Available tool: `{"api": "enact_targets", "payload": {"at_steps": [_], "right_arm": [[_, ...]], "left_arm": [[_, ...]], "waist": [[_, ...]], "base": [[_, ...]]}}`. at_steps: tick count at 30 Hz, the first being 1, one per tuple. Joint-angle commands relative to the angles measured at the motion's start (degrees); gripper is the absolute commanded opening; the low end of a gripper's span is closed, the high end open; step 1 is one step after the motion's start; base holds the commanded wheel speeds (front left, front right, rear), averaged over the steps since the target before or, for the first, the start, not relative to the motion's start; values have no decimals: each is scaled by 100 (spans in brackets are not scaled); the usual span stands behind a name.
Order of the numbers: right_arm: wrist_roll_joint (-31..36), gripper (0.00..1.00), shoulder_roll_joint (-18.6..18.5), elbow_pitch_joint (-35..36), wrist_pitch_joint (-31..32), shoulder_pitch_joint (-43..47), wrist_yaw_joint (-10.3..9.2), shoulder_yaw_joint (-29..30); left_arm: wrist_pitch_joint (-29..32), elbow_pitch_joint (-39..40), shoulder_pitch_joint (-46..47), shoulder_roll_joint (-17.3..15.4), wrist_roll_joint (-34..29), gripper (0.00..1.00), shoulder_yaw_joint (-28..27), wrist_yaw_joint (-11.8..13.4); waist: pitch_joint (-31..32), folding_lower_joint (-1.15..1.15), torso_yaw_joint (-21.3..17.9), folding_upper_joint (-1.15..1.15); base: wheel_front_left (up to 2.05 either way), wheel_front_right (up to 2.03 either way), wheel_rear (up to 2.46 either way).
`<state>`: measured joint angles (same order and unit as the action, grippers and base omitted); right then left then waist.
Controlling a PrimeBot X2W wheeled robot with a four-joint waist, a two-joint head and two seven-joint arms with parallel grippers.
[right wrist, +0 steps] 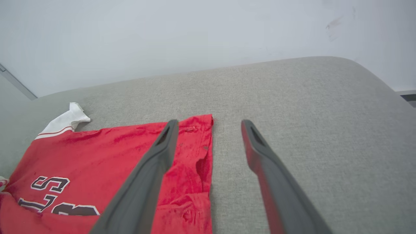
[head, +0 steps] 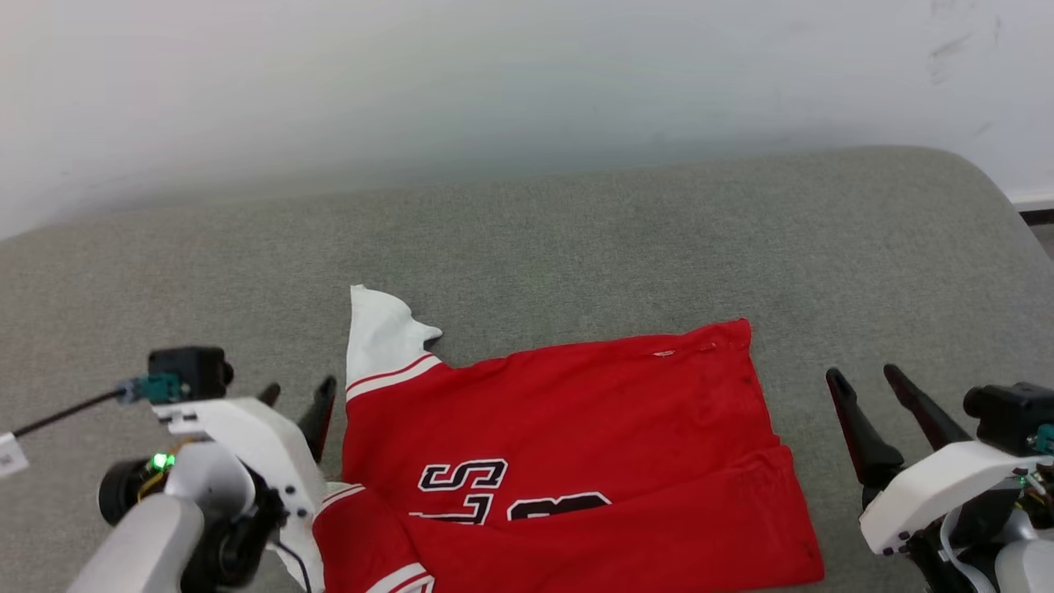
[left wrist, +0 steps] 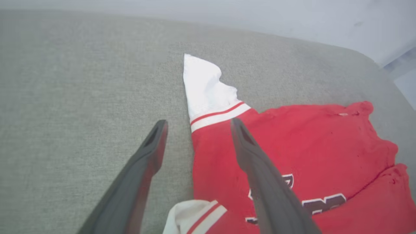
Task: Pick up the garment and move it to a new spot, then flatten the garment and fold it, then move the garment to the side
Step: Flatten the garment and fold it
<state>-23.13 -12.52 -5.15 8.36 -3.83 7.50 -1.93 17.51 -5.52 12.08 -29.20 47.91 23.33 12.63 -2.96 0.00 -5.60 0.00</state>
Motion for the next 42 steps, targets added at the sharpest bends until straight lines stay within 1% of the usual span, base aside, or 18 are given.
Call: {"api": "enact_targets", "payload": {"at_steps": [1, 5, 9, 12, 16, 20, 22, 24, 28, 31, 32, 33, 34, 35, 39, 40, 41, 42], "right_arm": [[63, 100, 66, 115, -115, -118, -1, 40], [253, 100, 152, 475, -310, -321, -2, 84], [326, 100, 217, 764, -384, -575, -2, 33], [342, 100, 266, 878, -434, -751, -2, -23], [344, 100, 346, 874, -484, -875, -2, -84], [281, 100, 438, 765, -551, -942, -2, -150], [264, 100, 463, 706, -581, -956, -2, -177], [234, 100, 496, 638, -614, -968, -2, -196], [154, 100, 527, 517, -671, -1031, -2, -255], [80, 100, 517, 434, -677, -1061, -2, -287], [42, 100, 508, 403, -683, -1072, -2, -300], [6, 100, 495, 381, -669, -1085, -2, -317], [-41, 100, 469, 365, -651, -1122, -2, -314], [-98, 100, 450, 354, -638, -1172, -2, -305], [-315, 100, 360, 277, -471, -1317, -2, -340], [-529, 100, 261, 162, -266, -1448, -2, -368], [-529, 100, 261, 162, -266, -1448, -2, -368], [-628, 100, 214, 67, -121, -1546, -2, -357]], "left_arm": [[-149, 37, 274, 24, -42, 100, -97, -9], [-265, -65, 961, 1, -157, 100, -239, -50], [18, -270, 1745, -84, -191, 100, -276, -102], [543, -514, 2242, -259, -116, 100, -201, -258], [1491, -831, 2772, -546, 140, 100, -140, -457], [2513, -1129, 3032, -877, 322, 100, -31, -410], [2921, -1190, 3165, -1043, 376, 100, -6, -375], [3236, -1296, 3190, -1137, 440, 100, 4, -309], [3696, -1487, 3230, -1205, 590, 100, 35, -184], [3902, -1633, 3114, -1085, 668, 100, 112, -90], [3923, -1675, 3085, -1043, 670, 88, 145, -52], [3950, -1716, 3060, -989, 686, 50, 171, -38], [3995, -1748, 3016, -906, 751, 27, 193, -24], [3992, -1760, 2989, -834, 771, 0, 205, -24], [3850, -1785, 3000, -760, 737, 0, 220, -49], [3744, -1815, 3076, -764, 699, 0, 202, -105], [3744, -1815, 3076, -764, 699, 0, 202, -105], [3682, -1818, 3132, -739, 675, 0, 200, -121]], "waist": [[-145, 0, -110, 0], [-572, 0, -293, 0], [-1080, 0, -513, 0], [-1399, 0, -675, 0], [-1697, 0, -858, 0], [-1882, 0, -1016, 0], [-1967, 0, -1087, 0], [-2040, 0, -1145, 0], [-2191, 0, -1239, 0], [-2261, 0, -1273, 0], [-2274, 0, -1281, 0], [-2281, 0, -1286, 0], [-2283, 0, -1284, 0], [-2280, 0, -1279, 0], [-2242, 0, -1237, 0], [-2193, 0, -1182, 0], [-2193, 0, -1182, 0], [-2169, 0, -1147, 0]], "base": [[0, 0, 0], [0, 0, 0], [0, 0, 0], [0, 0, 0], [0, 0, 0], [0, 0, 0], [0, 0, 0], [0, 0, 0], [0, 0, 0], [0, 0, 0], [0, 0, 0], [0, 0, 0], [0, 0, 0], [0, 0, 0], [0, 0, 0], [0, 0, 0], [0, 0, 0], [0, 0, 0]]}}
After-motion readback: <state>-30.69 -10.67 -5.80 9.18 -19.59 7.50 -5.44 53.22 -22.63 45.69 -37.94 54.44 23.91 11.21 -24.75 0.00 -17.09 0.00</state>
